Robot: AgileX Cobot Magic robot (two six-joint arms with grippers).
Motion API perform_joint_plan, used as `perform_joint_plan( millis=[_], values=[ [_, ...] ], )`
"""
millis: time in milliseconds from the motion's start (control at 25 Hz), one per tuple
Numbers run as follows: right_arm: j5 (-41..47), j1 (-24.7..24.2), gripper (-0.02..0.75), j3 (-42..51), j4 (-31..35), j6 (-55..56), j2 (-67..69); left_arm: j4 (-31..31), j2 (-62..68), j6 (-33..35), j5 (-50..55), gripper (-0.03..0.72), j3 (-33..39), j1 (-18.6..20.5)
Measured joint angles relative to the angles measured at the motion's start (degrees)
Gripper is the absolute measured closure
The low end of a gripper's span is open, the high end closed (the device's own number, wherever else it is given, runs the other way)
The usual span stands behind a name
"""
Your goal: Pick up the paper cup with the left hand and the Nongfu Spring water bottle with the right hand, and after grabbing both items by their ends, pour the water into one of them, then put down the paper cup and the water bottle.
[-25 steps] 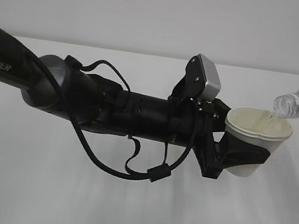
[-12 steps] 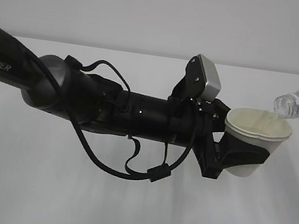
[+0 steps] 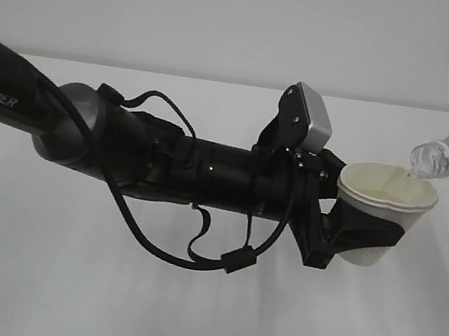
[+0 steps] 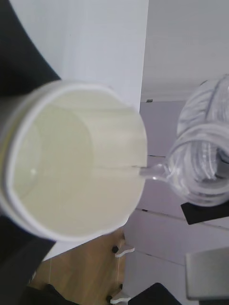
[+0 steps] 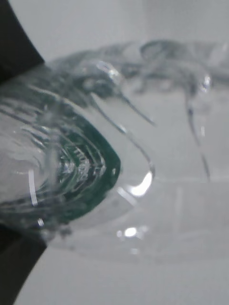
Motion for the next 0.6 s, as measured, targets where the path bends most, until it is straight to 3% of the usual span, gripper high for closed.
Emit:
perform_joint_plan(
  millis=[600],
  values=[
    [0.0,0.0,0.33,0.0,-0.1,0.0,0.0,0.0,0.0,0.0,0.0,0.241,0.0,0.0]
  ],
)
